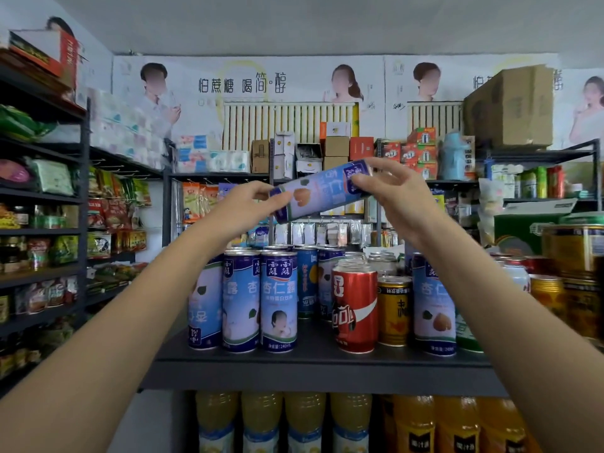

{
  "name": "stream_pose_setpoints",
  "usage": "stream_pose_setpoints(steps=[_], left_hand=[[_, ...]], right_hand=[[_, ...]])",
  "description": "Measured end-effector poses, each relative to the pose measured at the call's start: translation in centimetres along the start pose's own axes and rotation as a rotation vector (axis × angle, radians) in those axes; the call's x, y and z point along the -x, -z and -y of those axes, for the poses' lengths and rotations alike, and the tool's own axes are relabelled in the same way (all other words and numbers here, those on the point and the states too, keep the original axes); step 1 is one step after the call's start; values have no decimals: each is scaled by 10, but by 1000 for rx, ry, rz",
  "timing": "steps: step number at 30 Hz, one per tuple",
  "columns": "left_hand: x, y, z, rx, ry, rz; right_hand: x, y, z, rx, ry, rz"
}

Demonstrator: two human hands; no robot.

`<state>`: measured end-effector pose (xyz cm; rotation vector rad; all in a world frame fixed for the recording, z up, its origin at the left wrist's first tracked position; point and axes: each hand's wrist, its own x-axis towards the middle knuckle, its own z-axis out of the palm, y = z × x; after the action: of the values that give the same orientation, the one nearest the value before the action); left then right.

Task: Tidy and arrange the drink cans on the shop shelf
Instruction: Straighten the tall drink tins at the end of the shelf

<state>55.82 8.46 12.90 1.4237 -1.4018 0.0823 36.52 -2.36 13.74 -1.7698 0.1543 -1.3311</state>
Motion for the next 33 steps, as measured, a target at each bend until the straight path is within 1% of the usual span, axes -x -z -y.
stream_pose_setpoints(steps=[1, 3, 6, 9, 13, 17, 19, 23, 28, 29, 31, 32, 33], left_hand=[[0, 3, 3, -90, -3, -5], [3, 8, 9, -195, -20, 15], [12, 18, 18, -309, -73, 89], [21, 31, 27, -340, -69, 159], [27, 32, 35, -443, -62, 247], [31, 24, 43, -510, -62, 280], [35, 23, 48, -571, -51, 269], [41, 23, 53, -728, -79, 183], [41, 26, 51, -724, -40, 177], [41, 27, 51, -717, -49, 180], [41, 28, 51, -723, -61, 183], [41, 28, 52, -722, -66, 176], [41, 28, 53, -718, -76, 162]], right_hand=[[-6, -3, 3, 129, 11, 23], [-20, -9, 8, 355, 31, 85], [-38, -14, 12, 598, 22, 174], [-50, -16, 14, 716, -31, 326], [-51, -39, 1, 900, -101, 515], [-49, -57, -29, 1066, -140, 644], [-48, -61, -45, 1136, -157, 690], [-52, -59, -62, 1096, -151, 675], [-48, -60, -67, 1106, -65, 626], [-44, -59, -62, 1053, -28, 583], [-34, -55, -45, 840, 11, 498], [-29, -56, -37, 766, -8, 515], [-24, -59, -31, 774, -33, 572]])
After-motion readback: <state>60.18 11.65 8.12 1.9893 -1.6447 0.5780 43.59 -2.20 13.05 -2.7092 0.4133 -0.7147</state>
